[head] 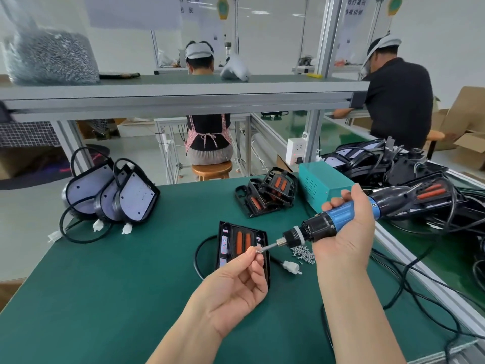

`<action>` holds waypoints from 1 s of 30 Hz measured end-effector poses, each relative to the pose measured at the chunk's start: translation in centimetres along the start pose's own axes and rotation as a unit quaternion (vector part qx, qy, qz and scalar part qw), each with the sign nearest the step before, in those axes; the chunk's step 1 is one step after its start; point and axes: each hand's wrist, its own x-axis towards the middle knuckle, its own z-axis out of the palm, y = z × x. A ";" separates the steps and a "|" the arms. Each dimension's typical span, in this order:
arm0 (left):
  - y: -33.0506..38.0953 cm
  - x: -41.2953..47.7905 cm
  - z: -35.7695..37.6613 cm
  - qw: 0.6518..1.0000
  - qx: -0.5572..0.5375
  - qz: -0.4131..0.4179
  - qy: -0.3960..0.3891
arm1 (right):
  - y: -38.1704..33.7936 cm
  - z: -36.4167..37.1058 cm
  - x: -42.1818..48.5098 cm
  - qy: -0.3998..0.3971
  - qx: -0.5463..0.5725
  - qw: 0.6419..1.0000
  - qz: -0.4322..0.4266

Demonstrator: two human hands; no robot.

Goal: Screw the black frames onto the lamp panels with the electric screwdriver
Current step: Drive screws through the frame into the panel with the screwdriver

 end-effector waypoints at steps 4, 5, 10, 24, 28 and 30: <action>-0.2 -0.4 -0.1 1.000 -0.020 0.012 0.012 | 0.1 0.4 -0.9 0.003 -0.011 1.000 -0.008; -0.3 -0.5 -0.2 0.999 -0.028 0.016 0.013 | 0.2 0.6 -1.2 0.005 -0.014 1.000 -0.008; -0.9 -0.9 -0.6 0.998 -0.049 0.043 0.013 | 0.2 0.3 -2.3 -0.009 -0.072 0.997 -0.018; -1.9 -0.1 -2.9 0.853 0.315 0.412 0.059 | 1.0 0.3 -2.3 0.088 -0.034 0.994 0.050; -1.4 -0.1 -3.5 0.804 0.377 0.458 0.051 | 1.6 -0.3 -1.7 0.102 -0.036 0.992 0.064; -0.9 0.3 -3.9 0.778 0.412 0.472 0.048 | 1.9 -0.3 -1.4 0.104 -0.034 0.992 0.063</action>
